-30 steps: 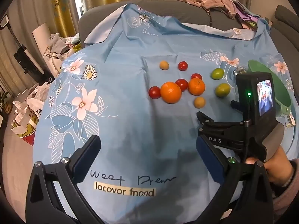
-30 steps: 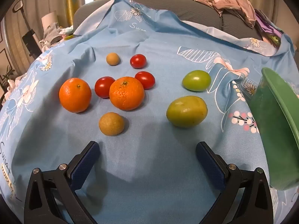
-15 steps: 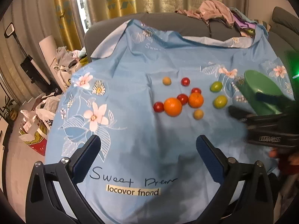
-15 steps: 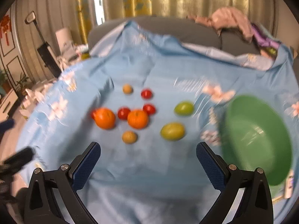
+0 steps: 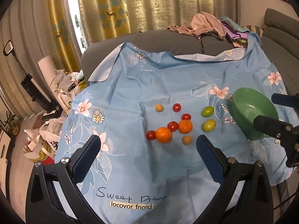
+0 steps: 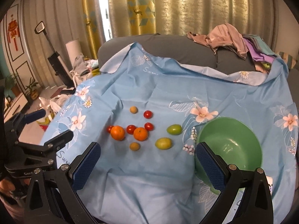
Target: Organize fruits
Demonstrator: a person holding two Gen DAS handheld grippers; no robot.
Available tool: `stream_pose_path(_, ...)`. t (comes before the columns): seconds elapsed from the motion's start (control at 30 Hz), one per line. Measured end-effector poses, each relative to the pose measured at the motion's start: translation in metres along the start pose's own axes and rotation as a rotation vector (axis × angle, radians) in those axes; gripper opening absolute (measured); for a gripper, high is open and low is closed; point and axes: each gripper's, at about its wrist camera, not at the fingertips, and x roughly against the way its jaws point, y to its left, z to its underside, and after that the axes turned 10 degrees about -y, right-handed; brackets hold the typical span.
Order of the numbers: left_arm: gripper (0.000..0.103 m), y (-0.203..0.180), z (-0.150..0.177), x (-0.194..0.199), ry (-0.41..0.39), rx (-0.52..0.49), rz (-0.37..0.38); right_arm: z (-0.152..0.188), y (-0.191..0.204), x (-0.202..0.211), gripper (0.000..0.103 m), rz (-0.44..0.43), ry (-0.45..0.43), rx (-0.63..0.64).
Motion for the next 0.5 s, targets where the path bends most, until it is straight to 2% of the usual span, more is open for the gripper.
stream_pose_path(0.5, 0.102, -0.008, -0.017, 0.004, -0.008, -0.016, 0.015, -0.004, -0.004, 0.013, 0.102, 0.003, -0.028, 0.018)
